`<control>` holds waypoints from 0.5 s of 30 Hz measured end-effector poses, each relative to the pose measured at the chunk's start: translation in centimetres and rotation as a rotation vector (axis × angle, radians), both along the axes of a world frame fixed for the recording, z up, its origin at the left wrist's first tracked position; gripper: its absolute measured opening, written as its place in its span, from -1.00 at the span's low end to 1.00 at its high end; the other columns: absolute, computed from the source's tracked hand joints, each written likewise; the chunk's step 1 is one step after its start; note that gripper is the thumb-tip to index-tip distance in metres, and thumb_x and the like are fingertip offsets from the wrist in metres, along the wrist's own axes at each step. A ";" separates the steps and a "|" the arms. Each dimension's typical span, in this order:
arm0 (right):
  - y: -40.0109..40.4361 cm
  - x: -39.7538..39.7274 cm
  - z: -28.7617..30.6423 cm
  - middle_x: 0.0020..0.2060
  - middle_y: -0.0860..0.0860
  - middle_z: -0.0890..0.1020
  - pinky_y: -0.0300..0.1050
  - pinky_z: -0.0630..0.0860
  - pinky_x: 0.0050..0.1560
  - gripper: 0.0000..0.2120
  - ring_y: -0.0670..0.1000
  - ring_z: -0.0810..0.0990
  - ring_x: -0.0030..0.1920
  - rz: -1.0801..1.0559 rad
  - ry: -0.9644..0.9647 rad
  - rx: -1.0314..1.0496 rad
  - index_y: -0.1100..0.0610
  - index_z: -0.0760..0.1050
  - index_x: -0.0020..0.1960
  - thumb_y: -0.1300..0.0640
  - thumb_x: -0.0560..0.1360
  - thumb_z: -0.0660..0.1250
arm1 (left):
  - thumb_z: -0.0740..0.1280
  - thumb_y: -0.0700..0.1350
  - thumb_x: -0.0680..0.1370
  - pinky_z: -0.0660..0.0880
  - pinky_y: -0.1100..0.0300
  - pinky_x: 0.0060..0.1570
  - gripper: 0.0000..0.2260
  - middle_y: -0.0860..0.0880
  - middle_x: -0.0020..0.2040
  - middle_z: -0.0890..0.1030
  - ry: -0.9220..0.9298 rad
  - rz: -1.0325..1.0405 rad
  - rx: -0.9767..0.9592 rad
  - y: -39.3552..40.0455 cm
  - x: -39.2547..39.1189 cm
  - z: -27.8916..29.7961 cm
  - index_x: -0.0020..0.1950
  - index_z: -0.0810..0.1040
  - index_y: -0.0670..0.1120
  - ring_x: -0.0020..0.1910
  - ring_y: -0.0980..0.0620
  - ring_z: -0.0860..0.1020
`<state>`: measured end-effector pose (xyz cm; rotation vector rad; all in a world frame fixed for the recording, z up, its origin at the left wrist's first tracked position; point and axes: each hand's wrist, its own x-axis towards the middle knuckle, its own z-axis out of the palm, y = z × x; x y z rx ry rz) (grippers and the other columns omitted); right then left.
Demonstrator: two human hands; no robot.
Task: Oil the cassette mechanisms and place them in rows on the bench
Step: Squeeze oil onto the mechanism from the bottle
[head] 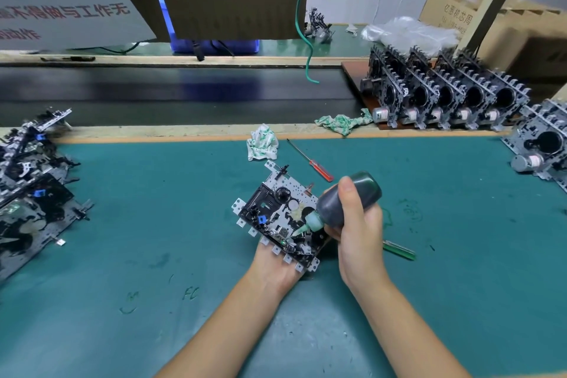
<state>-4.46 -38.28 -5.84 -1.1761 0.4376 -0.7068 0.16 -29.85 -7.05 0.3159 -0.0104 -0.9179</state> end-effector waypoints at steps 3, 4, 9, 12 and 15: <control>-0.1 0.0 -0.1 -0.50 -0.17 0.50 -0.26 0.44 -0.32 -0.87 -0.21 0.48 -0.42 0.008 0.005 0.030 -0.19 0.57 -0.39 -0.11 0.33 0.34 | 0.31 -0.38 0.49 0.47 -0.09 0.15 -0.79 -0.47 0.03 0.56 -0.067 0.000 -0.065 0.6 0.1 0.0 0.04 0.51 -0.53 0.06 -0.31 0.59; -0.1 0.0 0.0 -0.50 -0.17 0.50 -0.29 0.45 -0.34 -0.86 -0.22 0.48 -0.42 0.020 0.003 0.035 -0.20 0.57 -0.39 -0.08 0.34 0.33 | 0.44 -0.37 0.39 0.53 -0.09 0.06 -0.77 -0.44 -0.04 0.60 -0.033 0.026 -0.020 0.3 -0.4 0.4 -0.04 0.56 -0.50 -0.03 -0.29 0.62; -1.2 -0.6 0.2 -0.42 -0.10 0.57 -0.19 0.52 -0.28 -0.77 -0.09 0.56 -0.33 -0.022 -0.041 0.179 0.02 0.52 -0.17 -0.11 0.34 0.43 | 0.28 -0.41 0.47 0.51 -0.13 0.13 -0.83 -0.44 -0.06 0.60 -0.075 -0.040 -0.152 0.9 0.9 0.9 -0.03 0.57 -0.49 -0.02 -0.35 0.61; -3.3 -0.9 0.9 -0.42 -0.10 0.59 -0.29 0.45 -0.49 -0.66 -0.11 0.55 -0.42 -0.130 -0.168 0.279 0.11 0.44 -0.14 -0.15 0.32 0.35 | 0.06 -0.18 0.59 0.56 -0.13 0.03 -0.66 -0.27 0.04 0.61 -0.195 0.241 0.325 0.5 0.9 0.7 0.05 0.62 -0.26 -0.06 -0.23 0.64; -5.1 -1.1 1.2 -0.34 -0.06 0.64 -0.26 0.53 -0.38 -0.70 -0.09 0.60 -0.36 -0.194 -0.164 0.220 0.10 0.49 -0.14 -0.11 0.29 0.35 | 0.31 -0.19 0.52 0.44 0.11 -0.13 -0.93 -0.01 -0.16 0.58 -0.702 0.514 0.881 1.8 1.5 0.9 -0.11 0.54 -0.03 -0.25 0.06 0.52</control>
